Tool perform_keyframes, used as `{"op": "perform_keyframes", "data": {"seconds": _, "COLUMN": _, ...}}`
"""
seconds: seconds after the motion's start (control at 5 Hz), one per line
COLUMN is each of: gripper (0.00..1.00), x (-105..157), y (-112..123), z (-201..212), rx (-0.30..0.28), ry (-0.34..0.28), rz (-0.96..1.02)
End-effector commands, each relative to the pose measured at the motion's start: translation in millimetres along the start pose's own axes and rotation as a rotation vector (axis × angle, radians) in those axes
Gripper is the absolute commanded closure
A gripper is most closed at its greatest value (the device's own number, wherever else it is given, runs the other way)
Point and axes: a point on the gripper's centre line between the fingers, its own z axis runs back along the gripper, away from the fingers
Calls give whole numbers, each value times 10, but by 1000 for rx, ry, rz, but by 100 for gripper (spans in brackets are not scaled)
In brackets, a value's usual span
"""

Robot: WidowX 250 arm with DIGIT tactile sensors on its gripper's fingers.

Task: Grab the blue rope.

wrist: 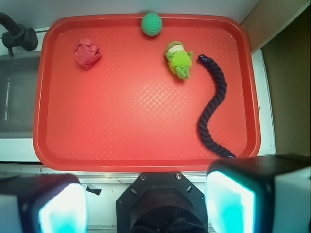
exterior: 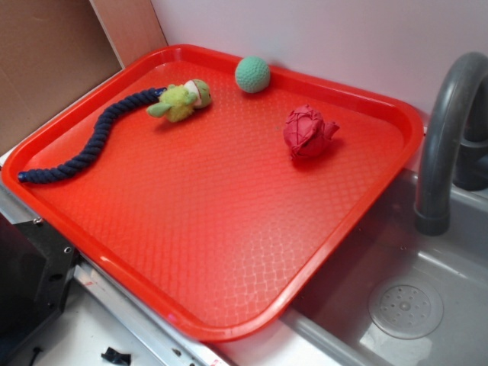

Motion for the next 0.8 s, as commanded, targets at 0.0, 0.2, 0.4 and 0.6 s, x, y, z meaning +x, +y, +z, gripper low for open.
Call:
{"op": "perform_keyframes", "data": {"seconds": 0.0, "gripper": 0, "x": 0, "y": 0, "z": 0, "rx": 0, "ry": 0, "rz": 0}}
{"op": "perform_keyframes", "data": {"seconds": 0.2, "gripper": 0, "x": 31, "y": 67, "z": -93, "rx": -5, "ry": -75, "rz": 230}}
{"op": "perform_keyframes", "data": {"seconds": 0.4, "gripper": 0, "x": 145, "y": 250, "z": -303, "rx": -8, "ry": -130, "rz": 480}}
{"op": "perform_keyframes", "data": {"seconds": 0.6, "gripper": 0, "x": 282, "y": 541, "z": -658, "rx": 49, "ry": -151, "rz": 650}}
